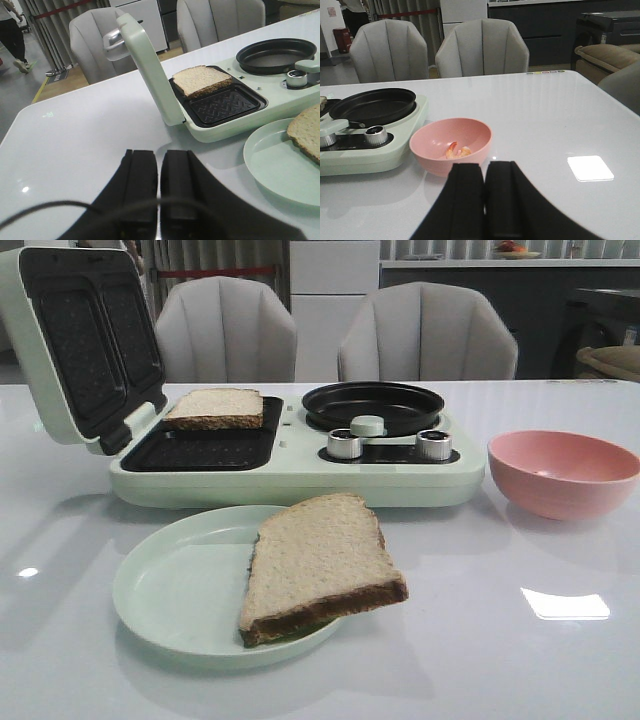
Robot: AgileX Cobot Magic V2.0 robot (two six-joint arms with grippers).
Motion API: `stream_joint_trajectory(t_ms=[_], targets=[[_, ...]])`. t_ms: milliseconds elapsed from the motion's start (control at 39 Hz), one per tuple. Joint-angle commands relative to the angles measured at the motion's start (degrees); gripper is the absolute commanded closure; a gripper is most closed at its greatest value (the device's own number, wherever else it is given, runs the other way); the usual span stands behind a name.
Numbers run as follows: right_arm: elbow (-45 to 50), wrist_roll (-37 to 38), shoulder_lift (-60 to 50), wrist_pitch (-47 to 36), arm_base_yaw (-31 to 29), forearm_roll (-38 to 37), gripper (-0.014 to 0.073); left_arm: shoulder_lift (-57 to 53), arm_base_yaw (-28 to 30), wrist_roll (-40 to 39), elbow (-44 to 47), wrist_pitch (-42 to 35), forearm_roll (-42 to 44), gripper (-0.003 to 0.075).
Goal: Make breakfast with bread and shrimp
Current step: 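Withdraw the left gripper away from the sandwich maker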
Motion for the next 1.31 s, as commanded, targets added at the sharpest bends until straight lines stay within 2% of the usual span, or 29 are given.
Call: stream_joint_trajectory(t_ms=[0,359,488,539,847,1027,1181,1283], targets=[[-1.25,-0.25,-0.46,-4.91,-0.22,-0.44,0.0442,0.72,0.03,-0.02,-1.45,-4.77,-0.55,0.0607],[-1.25,-0.31,-0.46,-5.43,-0.22,-0.44,0.0442,0.72,0.03,-0.02,-1.45,-4.77,-0.55,0.0607],[-1.64,-0.47,-0.46,-14.42,-0.13,-1.04,0.0442,0.72,0.03,-0.02,-1.45,-4.77,-0.55,0.0607],[-3.04,-0.47,0.16,-14.94,-0.13,-1.04,0.0442,0.72,0.03,-0.02,-1.45,-4.77,-0.55,0.0606],[-22.90,-0.47,20.98,7.36,0.50,-0.44,0.0442,0.72,0.03,-0.02,-1.45,-4.77,-0.55,0.0606],[-23.72,-0.10,23.64,8.01,1.04,0.12,0.0442,0.72,0.03,-0.02,-1.45,-4.91,-0.55,0.0607],[-23.72,-0.11,26.00,8.59,1.04,5.19,0.0434,0.72,0.03,-0.02,-1.45,-5.14,-0.55,0.0606],[-24.24,-0.17,29.34,9.25,2.15,9.52,0.0344,0.72,0.03,-0.02,-1.45,-5.14,-0.55,0.0606]])
